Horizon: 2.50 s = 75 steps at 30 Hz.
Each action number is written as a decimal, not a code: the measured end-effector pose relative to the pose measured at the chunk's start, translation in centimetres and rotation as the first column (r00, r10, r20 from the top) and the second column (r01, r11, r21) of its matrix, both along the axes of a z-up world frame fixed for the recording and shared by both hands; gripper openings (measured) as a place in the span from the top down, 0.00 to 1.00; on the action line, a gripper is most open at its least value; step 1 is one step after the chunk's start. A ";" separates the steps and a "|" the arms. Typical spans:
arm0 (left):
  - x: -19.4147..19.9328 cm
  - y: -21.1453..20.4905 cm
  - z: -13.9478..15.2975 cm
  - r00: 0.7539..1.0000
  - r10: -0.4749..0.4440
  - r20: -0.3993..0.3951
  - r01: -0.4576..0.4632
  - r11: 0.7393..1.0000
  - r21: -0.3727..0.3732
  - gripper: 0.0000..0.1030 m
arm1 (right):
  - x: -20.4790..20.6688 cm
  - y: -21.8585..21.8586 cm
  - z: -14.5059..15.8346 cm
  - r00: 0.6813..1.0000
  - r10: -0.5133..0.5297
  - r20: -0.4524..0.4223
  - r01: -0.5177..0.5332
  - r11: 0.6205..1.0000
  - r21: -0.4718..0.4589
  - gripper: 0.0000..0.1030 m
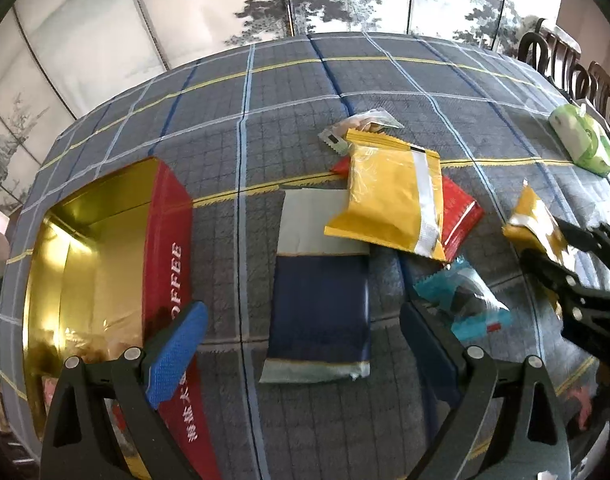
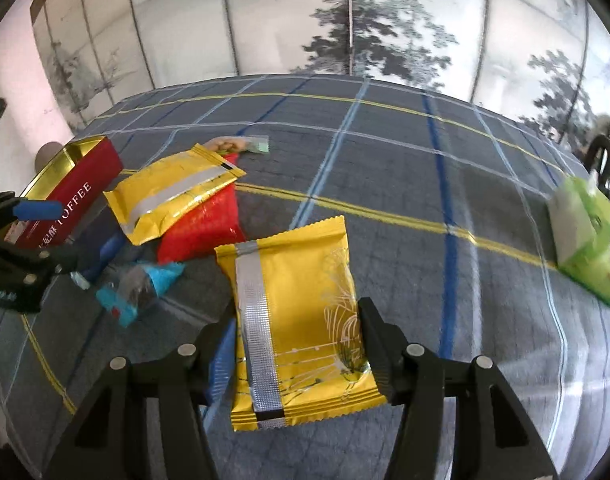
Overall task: Organize snacks
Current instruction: 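Grasp the navy-and-white packet with the left tool while the right tool holds the yellow bag, then carry the navy-and-white packet into the gold tin and open the left tool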
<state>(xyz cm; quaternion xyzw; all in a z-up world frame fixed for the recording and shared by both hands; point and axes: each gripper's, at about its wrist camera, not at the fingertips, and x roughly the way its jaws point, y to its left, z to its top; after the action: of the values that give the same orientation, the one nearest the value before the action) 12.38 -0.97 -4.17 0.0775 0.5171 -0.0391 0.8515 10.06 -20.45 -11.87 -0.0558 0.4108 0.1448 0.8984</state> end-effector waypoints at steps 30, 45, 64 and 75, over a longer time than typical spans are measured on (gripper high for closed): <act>1.1 -0.5 -1.3 1.000 0.014 -0.028 -0.014 0.999 -0.030 0.54 | -0.4 0.5 -0.2 0.999 -0.039 0.026 0.039 0.999 -0.021 0.42; -1.0 0.0 -0.7 0.999 0.029 -0.028 -0.030 0.999 -0.037 0.55 | -0.5 0.6 -0.1 0.999 -0.042 0.031 0.043 0.998 -0.039 0.43; -5.9 0.9 2.4 1.000 0.007 -0.004 -0.007 0.997 -0.082 0.56 | -0.7 0.7 -0.1 0.998 -0.045 0.033 0.046 0.998 -0.045 0.44; -7.5 2.1 5.9 0.998 0.013 0.061 -0.006 0.995 -0.103 0.56 | -0.7 0.8 -0.1 0.998 -0.045 0.034 0.047 0.998 -0.045 0.44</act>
<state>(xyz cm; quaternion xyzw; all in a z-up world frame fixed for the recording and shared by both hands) 4.87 1.12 1.78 0.0325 0.4882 -0.0590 0.8701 9.40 -19.68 -11.99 -0.0694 0.4004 0.1137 0.9066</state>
